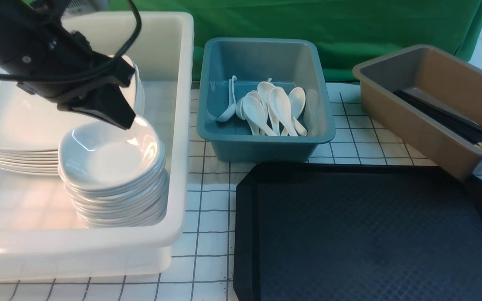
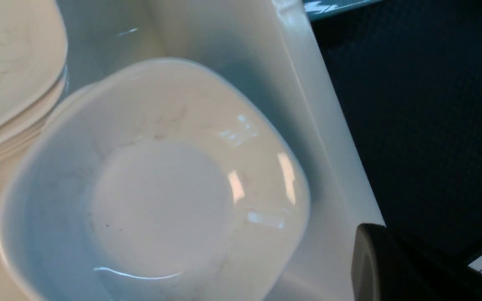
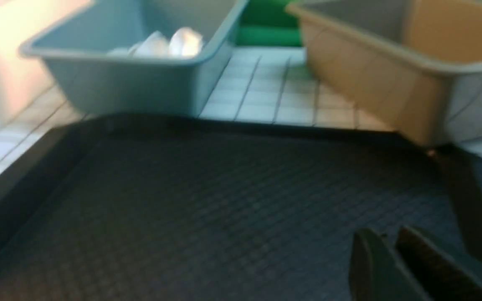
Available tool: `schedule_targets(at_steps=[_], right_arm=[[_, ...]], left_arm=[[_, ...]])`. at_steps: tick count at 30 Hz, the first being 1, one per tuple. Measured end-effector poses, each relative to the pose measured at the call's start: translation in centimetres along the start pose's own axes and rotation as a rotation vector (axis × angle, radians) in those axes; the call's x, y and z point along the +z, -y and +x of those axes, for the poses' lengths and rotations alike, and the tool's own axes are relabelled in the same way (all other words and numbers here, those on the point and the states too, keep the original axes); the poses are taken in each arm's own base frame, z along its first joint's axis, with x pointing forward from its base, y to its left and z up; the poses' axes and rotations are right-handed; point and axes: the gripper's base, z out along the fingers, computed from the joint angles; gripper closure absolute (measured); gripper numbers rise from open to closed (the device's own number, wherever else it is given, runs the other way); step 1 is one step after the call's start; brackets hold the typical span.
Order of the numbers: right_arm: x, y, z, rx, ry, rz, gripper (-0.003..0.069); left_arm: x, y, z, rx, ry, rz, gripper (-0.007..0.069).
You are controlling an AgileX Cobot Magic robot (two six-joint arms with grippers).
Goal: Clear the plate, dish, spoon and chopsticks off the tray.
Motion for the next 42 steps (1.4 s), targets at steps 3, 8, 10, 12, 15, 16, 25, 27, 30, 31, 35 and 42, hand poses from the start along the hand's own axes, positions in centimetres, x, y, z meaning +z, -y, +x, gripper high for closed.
schedule_targets(at_steps=[3, 8, 10, 12, 15, 16, 25, 27, 30, 31, 35, 42], right_arm=[[0.0, 0.1, -0.1, 0.007, 0.011, 0.012, 0.0564], [0.0, 0.1, -0.1, 0.010, 0.012, 0.015, 0.0554], [0.0, 0.1, -0.1, 0.011, 0.012, 0.015, 0.0550], [0.0, 0.1, -0.1, 0.011, 0.012, 0.015, 0.0544], [0.0, 0.1, -0.1, 0.011, 0.012, 0.015, 0.0536], [0.0, 0.1, -0.1, 0.011, 0.012, 0.015, 0.0536], [0.0, 0.1, -0.1, 0.011, 0.012, 0.015, 0.0519], [0.0, 0.1, -0.1, 0.011, 0.012, 0.015, 0.0513], [0.0, 0.1, -0.1, 0.011, 0.012, 0.015, 0.0505], [0.0, 0.1, -0.1, 0.011, 0.012, 0.015, 0.0503], [0.0, 0.1, -0.1, 0.011, 0.012, 0.015, 0.0499], [0.0, 0.1, -0.1, 0.011, 0.012, 0.015, 0.0481]], left_arm=[[-2.1, 1.0, 0.6, 0.024, 0.056, -0.004, 0.0627], [-5.8, 2.9, 2.8, 0.079, 0.149, -0.012, 0.0627], [-6.9, 3.5, 4.1, 0.104, 0.174, -0.016, 0.0627], [-7.8, 4.0, 5.8, 0.122, 0.195, -0.018, 0.0627], [-8.4, 4.6, 8.6, 0.141, 0.227, -0.024, 0.0627], [-8.5, 4.7, 9.7, 0.142, 0.251, -0.029, 0.0627], [-7.6, 4.9, 17.2, 0.032, 0.692, 0.011, 0.0627], [-7.5, 4.9, 18.4, 0.000, 0.785, 0.028, 0.0627], [-7.6, 4.9, 19.8, 0.003, 0.837, 0.027, 0.0627], [-7.5, 4.9, 20.2, 0.009, 0.845, 0.021, 0.0627], [-7.3, 4.4, 21.0, 0.063, 0.840, -0.056, 0.0627], [-7.2, 3.5, 21.1, 0.151, 0.826, -0.204, 0.0627]])
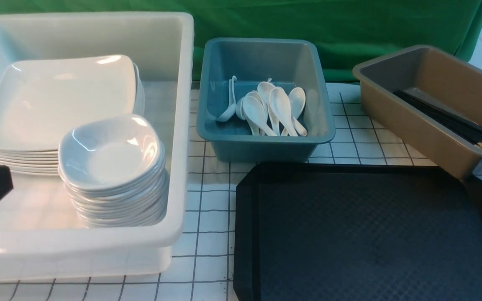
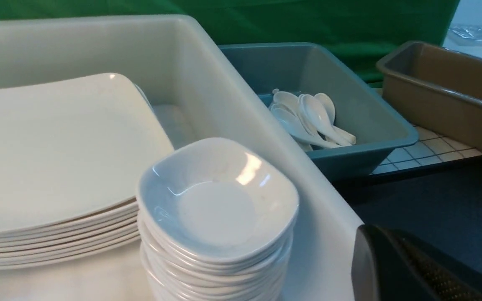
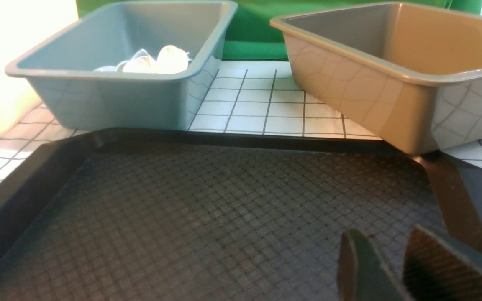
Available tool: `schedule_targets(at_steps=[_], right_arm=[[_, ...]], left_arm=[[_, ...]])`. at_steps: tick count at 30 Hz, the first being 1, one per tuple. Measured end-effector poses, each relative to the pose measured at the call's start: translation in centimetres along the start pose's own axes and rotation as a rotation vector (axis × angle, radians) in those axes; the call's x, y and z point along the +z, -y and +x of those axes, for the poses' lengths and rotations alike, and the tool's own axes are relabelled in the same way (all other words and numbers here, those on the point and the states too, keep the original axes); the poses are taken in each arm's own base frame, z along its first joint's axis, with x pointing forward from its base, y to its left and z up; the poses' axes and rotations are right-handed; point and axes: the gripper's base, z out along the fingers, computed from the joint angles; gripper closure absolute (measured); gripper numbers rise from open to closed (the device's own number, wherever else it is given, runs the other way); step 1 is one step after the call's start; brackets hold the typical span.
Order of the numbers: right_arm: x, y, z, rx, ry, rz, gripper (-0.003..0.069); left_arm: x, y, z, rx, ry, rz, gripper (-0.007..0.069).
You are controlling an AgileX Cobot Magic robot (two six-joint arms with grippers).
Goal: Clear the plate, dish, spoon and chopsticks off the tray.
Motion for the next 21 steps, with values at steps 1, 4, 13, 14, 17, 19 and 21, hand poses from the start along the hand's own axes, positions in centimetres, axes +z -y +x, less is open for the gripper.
schedule_targets(at_steps=[1, 4, 13, 14, 17, 19, 21], right_arm=[[0.0, 0.0, 0.0, 0.000, 0.000, 0.000, 0.0478], [0.0, 0.0, 0.0, 0.000, 0.000, 0.000, 0.0470], [0.0, 0.0, 0.0, 0.000, 0.000, 0.000, 0.0456], [0.0, 0.0, 0.0, 0.000, 0.000, 0.000, 0.0452], [0.0, 0.0, 0.0, 0.000, 0.000, 0.000, 0.0445], [0.0, 0.0, 0.0, 0.000, 0.000, 0.000, 0.0437], [0.0, 0.0, 0.0, 0.000, 0.000, 0.000, 0.0433]], left_arm=[[0.0, -0.1, 0.0, 0.005, 0.008, -0.007, 0.0627], [0.6, -0.5, 0.4, 0.009, 0.049, -0.042, 0.0624], [0.7, -2.2, 8.8, -0.015, 0.150, -0.184, 0.0624], [0.7, -2.4, 10.4, -0.048, 0.186, -0.200, 0.0624], [0.9, -2.8, 13.0, -0.065, 0.215, -0.235, 0.0624], [1.0, -3.0, 14.2, -0.079, 0.207, -0.265, 0.0622], [1.0, -3.1, 14.5, -0.081, 0.193, -0.284, 0.0622]])
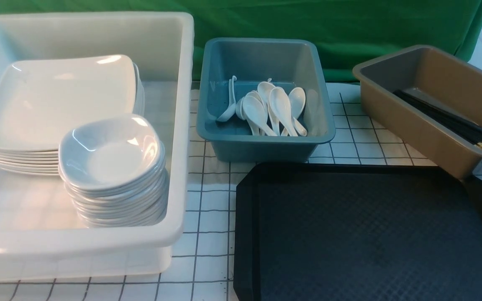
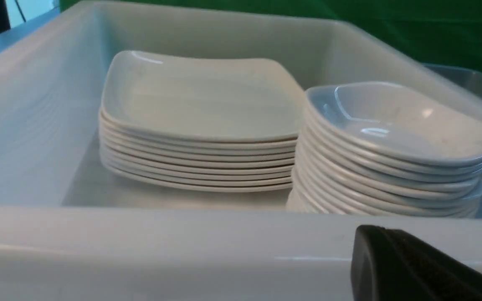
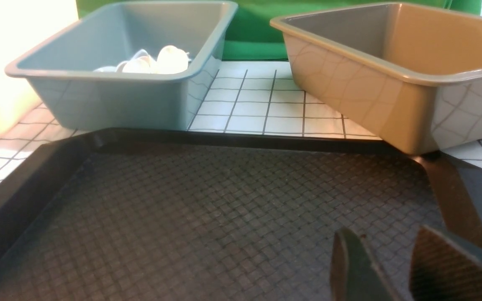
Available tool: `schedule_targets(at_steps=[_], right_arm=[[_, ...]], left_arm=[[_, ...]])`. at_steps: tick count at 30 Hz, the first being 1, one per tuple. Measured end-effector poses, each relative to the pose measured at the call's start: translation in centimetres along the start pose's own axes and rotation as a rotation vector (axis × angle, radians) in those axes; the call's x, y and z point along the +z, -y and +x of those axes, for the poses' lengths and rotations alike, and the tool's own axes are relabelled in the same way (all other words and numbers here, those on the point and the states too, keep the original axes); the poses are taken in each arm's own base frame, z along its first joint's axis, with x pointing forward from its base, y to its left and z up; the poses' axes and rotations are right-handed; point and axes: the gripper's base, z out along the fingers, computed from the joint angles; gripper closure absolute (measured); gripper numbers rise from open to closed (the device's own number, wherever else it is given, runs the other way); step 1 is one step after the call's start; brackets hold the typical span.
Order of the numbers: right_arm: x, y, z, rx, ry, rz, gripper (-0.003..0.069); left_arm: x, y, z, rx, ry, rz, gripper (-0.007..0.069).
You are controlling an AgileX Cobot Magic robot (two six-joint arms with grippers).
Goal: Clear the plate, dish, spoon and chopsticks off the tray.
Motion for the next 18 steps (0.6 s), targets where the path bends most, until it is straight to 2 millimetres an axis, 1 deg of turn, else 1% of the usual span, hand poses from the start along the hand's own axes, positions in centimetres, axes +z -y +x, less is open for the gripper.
schedule_targets(at_steps=[3, 18], right_arm=[[0.00, 0.00, -0.01, 0.000, 0.001, 0.000, 0.0425], [0.00, 0.00, -0.01, 0.000, 0.001, 0.000, 0.0419]], left_arm=[[-0.03, -0.17, 0.44, 0.021, -0.039, -0.024, 0.0621], [-0.03, -0.04, 0.42, 0.020, -0.038, -0.001, 0.0620]])
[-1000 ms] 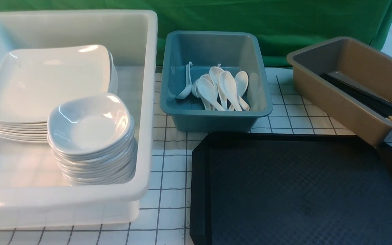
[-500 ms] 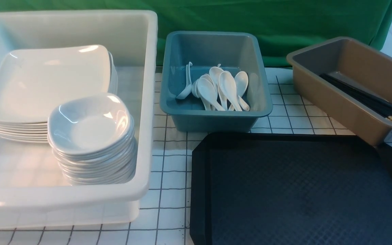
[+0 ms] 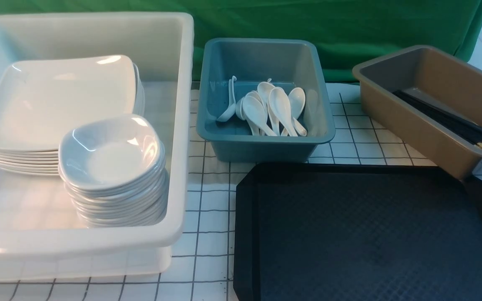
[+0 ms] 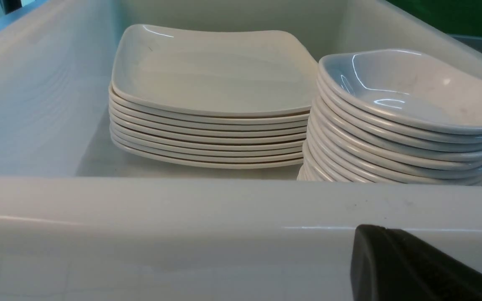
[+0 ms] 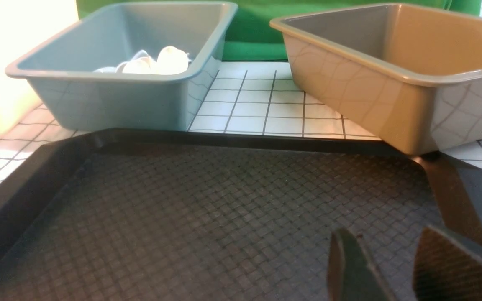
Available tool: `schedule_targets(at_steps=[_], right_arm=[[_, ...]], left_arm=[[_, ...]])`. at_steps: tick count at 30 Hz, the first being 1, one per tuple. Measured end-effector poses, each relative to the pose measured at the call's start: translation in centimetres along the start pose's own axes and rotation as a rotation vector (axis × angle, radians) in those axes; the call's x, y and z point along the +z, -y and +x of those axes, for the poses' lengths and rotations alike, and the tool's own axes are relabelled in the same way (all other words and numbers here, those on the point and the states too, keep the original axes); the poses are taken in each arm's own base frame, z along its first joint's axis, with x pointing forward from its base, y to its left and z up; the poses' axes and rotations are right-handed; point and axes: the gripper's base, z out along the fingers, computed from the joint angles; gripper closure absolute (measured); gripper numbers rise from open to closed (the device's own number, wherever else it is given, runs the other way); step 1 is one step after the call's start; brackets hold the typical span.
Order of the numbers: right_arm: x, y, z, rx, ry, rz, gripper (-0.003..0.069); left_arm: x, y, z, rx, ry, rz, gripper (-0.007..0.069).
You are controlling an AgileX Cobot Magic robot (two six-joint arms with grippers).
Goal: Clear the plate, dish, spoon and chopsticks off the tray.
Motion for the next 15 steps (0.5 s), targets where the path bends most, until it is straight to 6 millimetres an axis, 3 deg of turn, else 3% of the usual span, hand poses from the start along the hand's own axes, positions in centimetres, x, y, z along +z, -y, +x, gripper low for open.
schedule_targets(at_steps=[15], right_arm=[[0.00, 0.00, 0.00, 0.000, 0.000, 0.000, 0.0419]], left_arm=[[0.00, 0.02, 0.00, -0.009, 0.000, 0.002, 0.0620]])
